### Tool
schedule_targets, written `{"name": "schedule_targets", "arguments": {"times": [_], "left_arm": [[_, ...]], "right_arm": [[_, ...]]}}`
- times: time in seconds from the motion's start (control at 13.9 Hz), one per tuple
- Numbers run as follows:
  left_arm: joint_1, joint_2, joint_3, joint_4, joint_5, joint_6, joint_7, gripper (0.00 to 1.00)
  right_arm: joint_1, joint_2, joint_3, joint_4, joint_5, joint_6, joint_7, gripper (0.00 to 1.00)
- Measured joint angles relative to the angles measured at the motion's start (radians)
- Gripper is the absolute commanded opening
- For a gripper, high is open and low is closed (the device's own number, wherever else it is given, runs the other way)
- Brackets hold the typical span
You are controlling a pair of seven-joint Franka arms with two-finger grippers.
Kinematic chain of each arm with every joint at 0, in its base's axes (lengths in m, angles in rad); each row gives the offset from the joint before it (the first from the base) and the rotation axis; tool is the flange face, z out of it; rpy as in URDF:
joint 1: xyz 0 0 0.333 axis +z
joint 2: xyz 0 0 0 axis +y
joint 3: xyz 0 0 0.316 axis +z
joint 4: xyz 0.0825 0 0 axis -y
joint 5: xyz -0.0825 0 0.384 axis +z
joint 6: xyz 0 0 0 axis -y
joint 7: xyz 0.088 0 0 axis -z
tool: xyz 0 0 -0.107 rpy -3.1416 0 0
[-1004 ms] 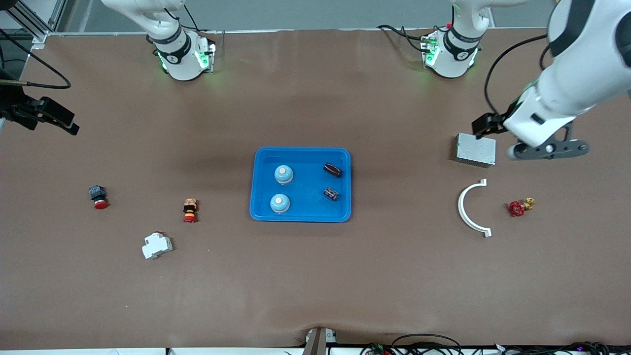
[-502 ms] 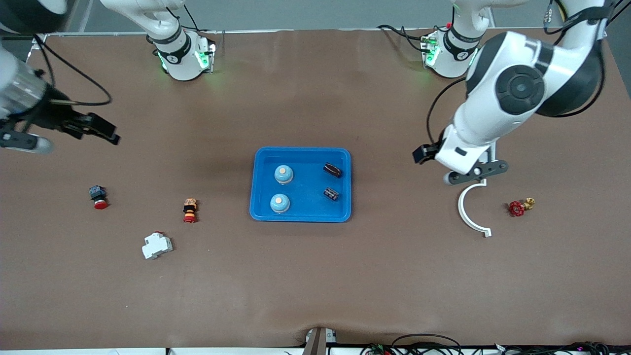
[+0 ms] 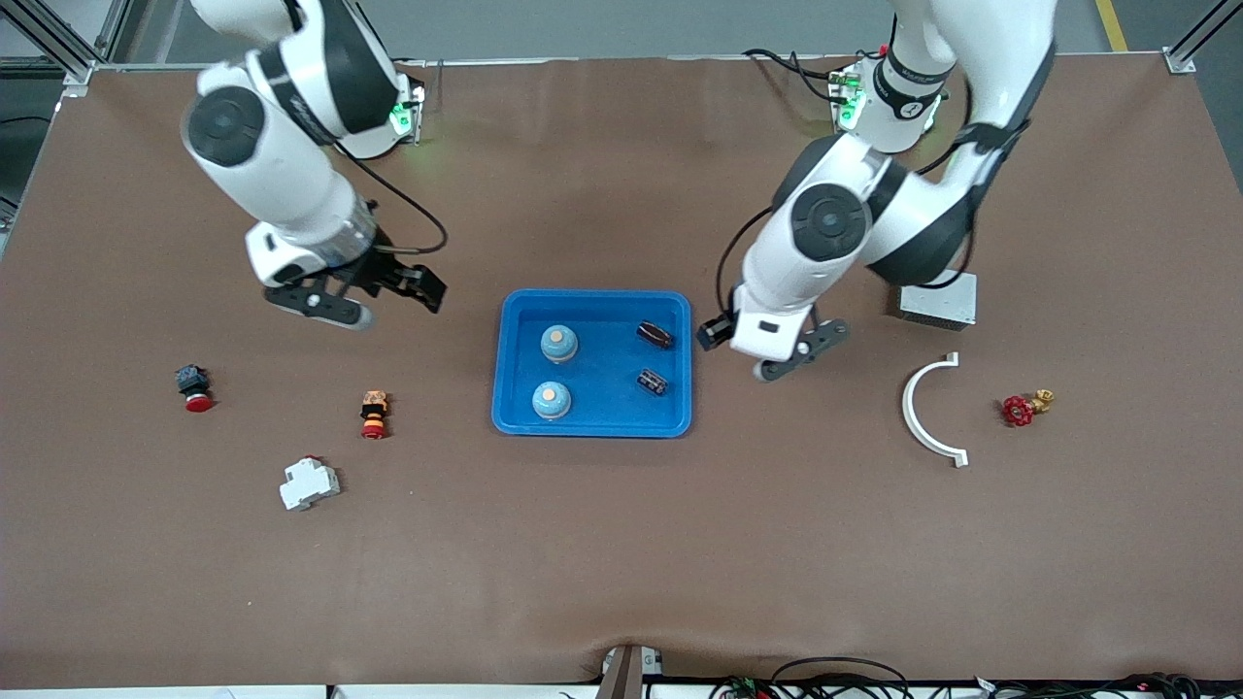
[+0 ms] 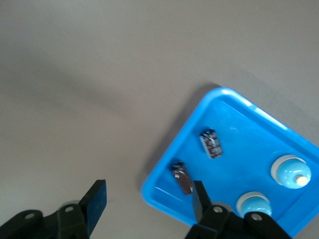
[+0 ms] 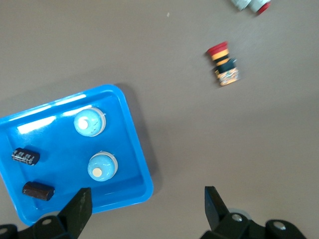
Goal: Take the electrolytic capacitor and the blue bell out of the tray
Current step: 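Grasp a capacitor with the left gripper while the right gripper grasps a bell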
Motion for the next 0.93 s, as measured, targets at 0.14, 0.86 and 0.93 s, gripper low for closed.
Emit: {"name": "schedule_targets", "arguments": {"times": [0.14, 0.86, 0.93], "left_arm": [[-0.053, 0.076, 0.001, -0.001, 0.015, 0.086, -0.115, 0.72], [-0.162, 0.295, 0.002, 0.004, 0.186, 0.25, -0.459, 0.59], [-0.164, 0.302, 0.002, 0.004, 0.187, 0.251, -0.468, 0.52]], "right_arm": [[0.051, 0.071, -0.001, -0.004, 0.0, 0.068, 0.092, 1.0], [0.225, 0.311, -0.003, -0.005, -0.001, 0.287, 0.344, 1.0], [0.232, 0.328, -0.003, -0.005, -0.001, 0.312, 0.351, 1.0]]}}
